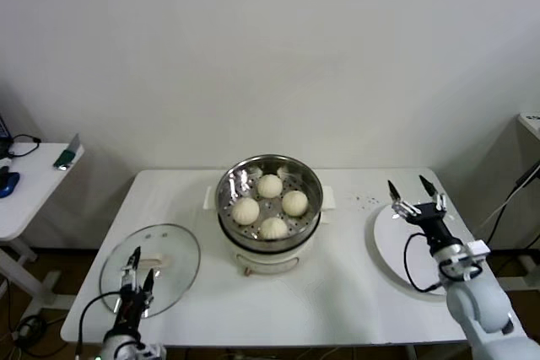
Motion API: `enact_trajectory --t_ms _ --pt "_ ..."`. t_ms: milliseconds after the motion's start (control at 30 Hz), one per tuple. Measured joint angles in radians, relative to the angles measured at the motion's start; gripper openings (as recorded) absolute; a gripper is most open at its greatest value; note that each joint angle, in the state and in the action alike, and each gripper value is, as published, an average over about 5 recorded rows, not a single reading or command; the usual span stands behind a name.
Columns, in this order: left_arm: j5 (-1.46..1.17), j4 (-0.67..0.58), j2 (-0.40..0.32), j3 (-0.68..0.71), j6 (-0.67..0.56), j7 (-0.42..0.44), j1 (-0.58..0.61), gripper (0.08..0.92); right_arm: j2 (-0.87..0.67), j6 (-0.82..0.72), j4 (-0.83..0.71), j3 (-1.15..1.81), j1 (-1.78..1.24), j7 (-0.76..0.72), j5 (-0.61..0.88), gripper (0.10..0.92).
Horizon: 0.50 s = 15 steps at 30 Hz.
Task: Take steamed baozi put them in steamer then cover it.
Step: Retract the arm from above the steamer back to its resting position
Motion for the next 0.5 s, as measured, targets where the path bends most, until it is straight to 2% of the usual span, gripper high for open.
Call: enact_trajectory --t_ms 500 --pt "0.178 0.207 0.002 -0.012 0.014 -0.091 -0.149 0.823 0.081 -0.006 0.022 0.077 -0.127 0.006 -0.061 0.823"
